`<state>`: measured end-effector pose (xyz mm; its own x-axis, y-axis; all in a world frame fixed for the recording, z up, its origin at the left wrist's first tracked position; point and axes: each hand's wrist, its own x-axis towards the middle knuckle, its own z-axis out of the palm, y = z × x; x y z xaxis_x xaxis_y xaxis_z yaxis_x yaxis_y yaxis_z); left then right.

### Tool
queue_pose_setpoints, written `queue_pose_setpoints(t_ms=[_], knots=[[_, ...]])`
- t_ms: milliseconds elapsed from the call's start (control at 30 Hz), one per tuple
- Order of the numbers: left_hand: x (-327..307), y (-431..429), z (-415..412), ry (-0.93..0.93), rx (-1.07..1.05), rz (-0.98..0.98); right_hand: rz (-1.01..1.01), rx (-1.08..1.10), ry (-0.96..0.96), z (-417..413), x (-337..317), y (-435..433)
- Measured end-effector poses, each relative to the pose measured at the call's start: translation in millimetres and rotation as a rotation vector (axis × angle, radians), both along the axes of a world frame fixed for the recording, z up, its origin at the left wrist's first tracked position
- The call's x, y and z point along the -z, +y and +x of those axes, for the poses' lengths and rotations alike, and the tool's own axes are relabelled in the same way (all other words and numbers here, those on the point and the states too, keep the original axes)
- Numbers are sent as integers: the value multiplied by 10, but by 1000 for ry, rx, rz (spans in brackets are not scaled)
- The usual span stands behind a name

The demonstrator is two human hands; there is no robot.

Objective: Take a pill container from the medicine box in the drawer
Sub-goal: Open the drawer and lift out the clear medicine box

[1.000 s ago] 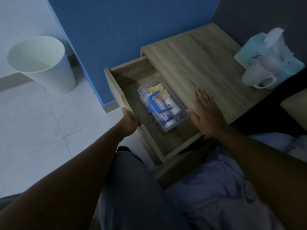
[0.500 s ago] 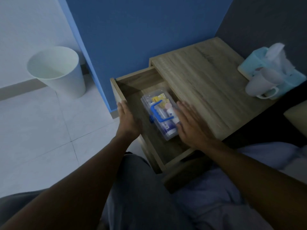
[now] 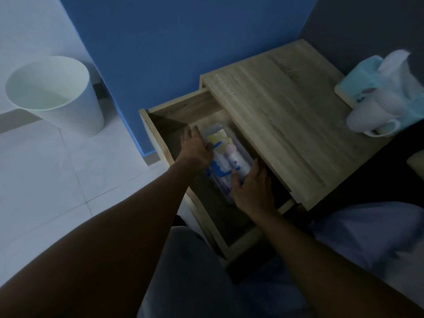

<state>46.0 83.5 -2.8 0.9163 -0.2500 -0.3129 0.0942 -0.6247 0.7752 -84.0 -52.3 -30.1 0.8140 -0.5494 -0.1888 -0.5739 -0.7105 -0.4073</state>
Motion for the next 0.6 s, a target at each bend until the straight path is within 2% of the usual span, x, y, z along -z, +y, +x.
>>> queue_pose_setpoints(t_ms=[67,167,367,500,600], knots=[[61,6,73,64,-22,-5,55,29,15,-2,32,20],[105,48,94,186,-82,-126,73,46,10,12,31,50],[-21,131,8,263,-198,-178,243,185,-7,-11,-58,221],[-150,200,-85,263,-219,-106,299,231,10,7,-217,288],[-289,241,-123,183,-170,-61,379,221,-33,-67,-343,271]])
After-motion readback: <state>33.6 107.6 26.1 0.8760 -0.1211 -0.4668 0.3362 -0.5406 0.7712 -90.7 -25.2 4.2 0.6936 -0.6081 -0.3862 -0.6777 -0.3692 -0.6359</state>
